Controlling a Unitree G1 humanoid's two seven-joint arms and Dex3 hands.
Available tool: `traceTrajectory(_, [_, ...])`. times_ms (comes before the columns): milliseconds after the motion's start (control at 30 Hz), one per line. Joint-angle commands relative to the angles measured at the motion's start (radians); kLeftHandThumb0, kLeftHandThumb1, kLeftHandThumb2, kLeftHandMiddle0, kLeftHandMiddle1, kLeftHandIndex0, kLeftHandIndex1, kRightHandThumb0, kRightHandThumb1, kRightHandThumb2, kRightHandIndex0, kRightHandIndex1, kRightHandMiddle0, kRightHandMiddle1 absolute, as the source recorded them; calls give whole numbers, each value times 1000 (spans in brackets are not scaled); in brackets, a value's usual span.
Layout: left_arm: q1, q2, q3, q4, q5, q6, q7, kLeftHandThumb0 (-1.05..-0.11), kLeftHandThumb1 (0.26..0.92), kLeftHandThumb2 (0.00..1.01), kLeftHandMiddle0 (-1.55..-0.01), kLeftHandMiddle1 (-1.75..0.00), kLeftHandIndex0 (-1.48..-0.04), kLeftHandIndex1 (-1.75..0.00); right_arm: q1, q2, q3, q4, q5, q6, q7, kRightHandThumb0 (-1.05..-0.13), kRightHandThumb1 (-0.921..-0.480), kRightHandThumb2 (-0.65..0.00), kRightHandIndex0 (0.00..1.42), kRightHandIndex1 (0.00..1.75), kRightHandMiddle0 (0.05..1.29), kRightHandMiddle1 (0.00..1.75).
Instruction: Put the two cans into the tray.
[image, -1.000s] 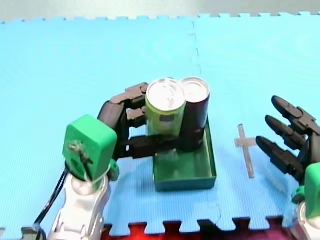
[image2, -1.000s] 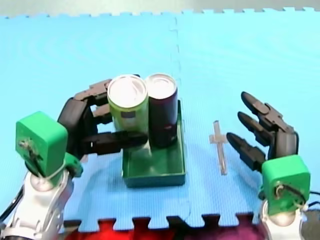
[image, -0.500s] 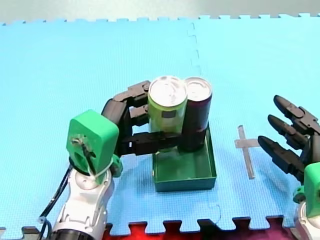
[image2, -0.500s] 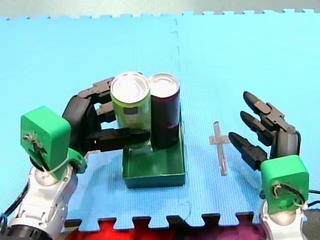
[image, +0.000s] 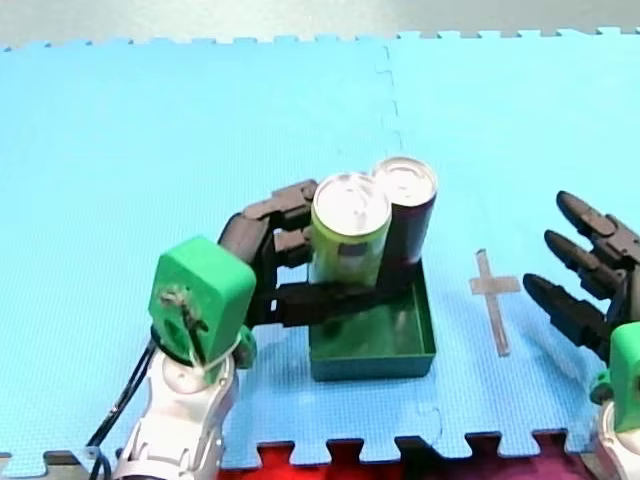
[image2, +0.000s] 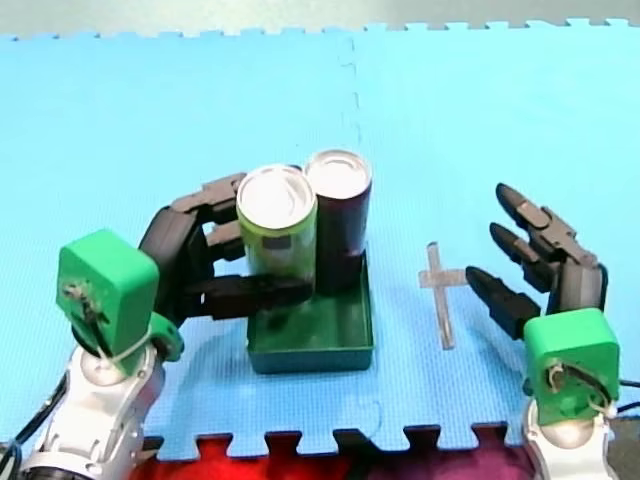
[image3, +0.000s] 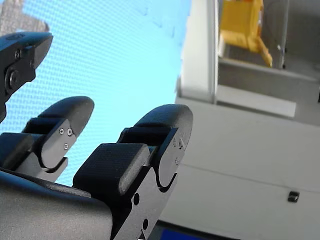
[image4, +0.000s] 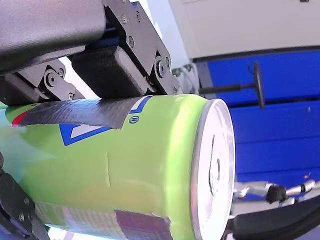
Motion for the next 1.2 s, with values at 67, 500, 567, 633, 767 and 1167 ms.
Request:
traceTrajectory(67, [96, 14, -18, -109, -13, 15, -28, -347, 805, 0, -1365, -2, -1213, -1, -1, -6, -1, -5, 1, -4, -6, -276, -757, -5, 880, 2, 807, 0])
traceTrajectory(500, [200, 21, -32, -237, -39, 54, -53, -363, 809, 1, -1363, 0, -1213, 0, -1, -5, 5, -9, -4, 4, -12, -267, -764, -1, 883, 1, 807, 0])
traceTrajectory(567, [202, 21, -34, -242, -41, 58, -51, -365, 810, 1, -1363, 0, -1212, 0, 0, -5, 6, -10, -4, 5, -12, -266, -764, -1, 883, 1, 807, 0])
traceTrajectory(633, [203, 21, -35, -244, -39, 60, -48, -367, 811, 1, -1362, 0, -1211, 0, 1, -5, 7, -12, -5, 4, -14, -265, -764, -1, 883, 1, 807, 0])
traceTrajectory(767, [202, 22, -38, -244, -36, 60, -43, -367, 812, 1, -1361, 0, -1210, 0, 5, -5, 9, -17, -6, 4, -16, -264, -764, 0, 886, 1, 808, 1])
traceTrajectory(1167, [187, 21, -36, -220, -34, 52, -36, -360, 817, 1, -1355, 0, -1206, 0, 11, -5, 7, -19, 4, -7, 0, -258, -765, 0, 893, 2, 813, 1])
